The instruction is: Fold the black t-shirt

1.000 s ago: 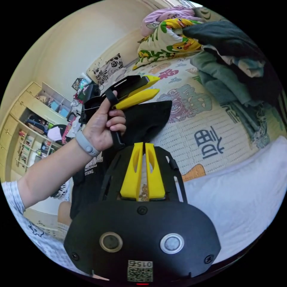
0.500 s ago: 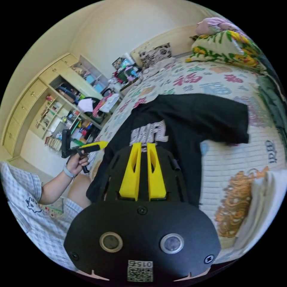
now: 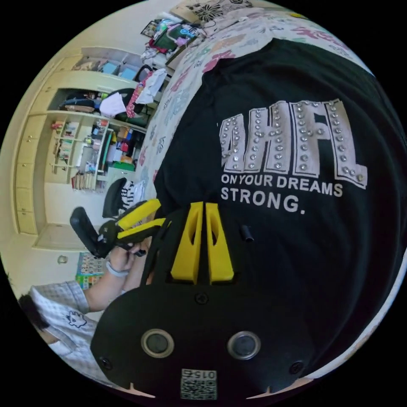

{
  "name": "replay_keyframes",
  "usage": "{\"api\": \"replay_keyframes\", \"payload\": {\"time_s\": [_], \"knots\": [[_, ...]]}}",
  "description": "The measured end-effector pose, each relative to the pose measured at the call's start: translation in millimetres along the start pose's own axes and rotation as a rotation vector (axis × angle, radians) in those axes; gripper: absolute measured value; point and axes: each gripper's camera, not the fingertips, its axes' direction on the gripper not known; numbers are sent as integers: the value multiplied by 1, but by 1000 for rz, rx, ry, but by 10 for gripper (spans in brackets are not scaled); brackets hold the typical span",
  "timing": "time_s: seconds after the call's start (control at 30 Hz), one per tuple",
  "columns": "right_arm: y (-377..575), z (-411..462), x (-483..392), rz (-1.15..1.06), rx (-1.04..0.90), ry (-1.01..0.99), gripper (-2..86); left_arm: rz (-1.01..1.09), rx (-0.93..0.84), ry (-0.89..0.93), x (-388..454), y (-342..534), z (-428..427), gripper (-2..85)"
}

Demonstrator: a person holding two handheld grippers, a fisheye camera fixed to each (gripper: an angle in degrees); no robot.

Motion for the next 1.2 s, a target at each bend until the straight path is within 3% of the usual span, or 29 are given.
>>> {"api": "replay_keyframes", "payload": {"time_s": [0.1,0.2,0.3,0.43,0.73,0.8,1.03,1.2], "knots": [[-7,-7,-12,3,43,-8,2,-173,31,229,-41,25,5,37],[-24,-18,-45,-64,100,20,-2,-293,220,409,-82,61,-20,15],[-57,-20,-95,-166,150,11,-3,-412,422,471,-131,100,-56,7],[-112,8,-170,-310,139,17,-4,-595,652,400,-202,157,-96,2],[-183,204,-321,-515,-92,109,-3,-916,672,187,-266,249,-102,0],[-178,252,-342,-511,-159,265,0,-959,674,156,-269,262,-106,-2],[-142,283,-404,-668,-157,494,13,-890,730,137,-264,274,-146,0],[-82,216,-423,-715,-143,288,1,-687,739,139,-245,251,-189,22]]}}
